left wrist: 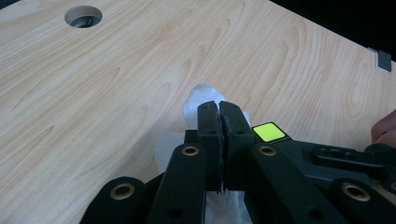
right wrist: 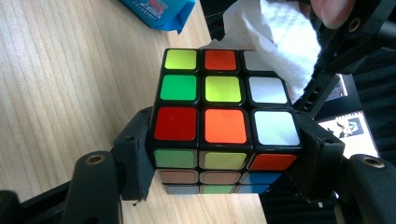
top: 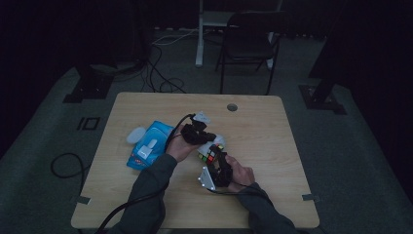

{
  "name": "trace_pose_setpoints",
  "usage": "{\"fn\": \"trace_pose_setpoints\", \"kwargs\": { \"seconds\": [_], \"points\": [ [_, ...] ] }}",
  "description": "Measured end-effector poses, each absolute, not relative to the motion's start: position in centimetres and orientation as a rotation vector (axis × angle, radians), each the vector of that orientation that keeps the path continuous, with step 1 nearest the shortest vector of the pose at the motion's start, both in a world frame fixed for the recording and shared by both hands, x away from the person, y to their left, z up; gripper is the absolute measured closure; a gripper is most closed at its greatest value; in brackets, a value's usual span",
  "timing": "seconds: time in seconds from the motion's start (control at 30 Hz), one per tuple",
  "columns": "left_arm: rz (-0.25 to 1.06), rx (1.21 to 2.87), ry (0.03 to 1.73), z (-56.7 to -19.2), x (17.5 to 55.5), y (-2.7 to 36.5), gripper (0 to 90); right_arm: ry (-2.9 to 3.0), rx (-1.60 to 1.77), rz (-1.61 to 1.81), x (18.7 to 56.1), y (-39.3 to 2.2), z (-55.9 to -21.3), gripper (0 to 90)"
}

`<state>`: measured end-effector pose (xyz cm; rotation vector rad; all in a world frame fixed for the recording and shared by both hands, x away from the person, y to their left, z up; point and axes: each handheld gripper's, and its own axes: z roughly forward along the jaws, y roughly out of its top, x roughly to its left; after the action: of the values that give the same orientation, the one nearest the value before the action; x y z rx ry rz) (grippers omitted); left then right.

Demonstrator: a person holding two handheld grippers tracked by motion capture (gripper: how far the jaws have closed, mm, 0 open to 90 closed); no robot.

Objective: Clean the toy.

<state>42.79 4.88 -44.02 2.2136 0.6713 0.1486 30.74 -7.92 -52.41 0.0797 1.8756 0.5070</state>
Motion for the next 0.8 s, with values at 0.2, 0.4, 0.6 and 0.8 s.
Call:
{"fn": "trace_pose_setpoints", "kwargs": {
  "seconds": [0.2,0.4,0.6,0.8],
  "points": [
    [0.11,2.206,0.642,-44.0,42.5,4.2,88.9,1.871,0.074,0.5,30.6,-7.8,-52.5,34.2],
    [0.091,2.201,0.636,-44.0,42.4,4.2,88.9,1.867,0.076,0.506,30.7,-7.9,-52.4,34.2],
    [0.118,2.208,0.668,-44.1,42.7,5.0,89.0,1.872,0.073,0.502,30.7,-7.9,-52.4,34.2],
    [0.133,2.191,0.684,-43.9,42.6,5.7,89.4,1.875,0.086,0.51,30.8,-8.0,-52.4,34.2]
  ]
}}
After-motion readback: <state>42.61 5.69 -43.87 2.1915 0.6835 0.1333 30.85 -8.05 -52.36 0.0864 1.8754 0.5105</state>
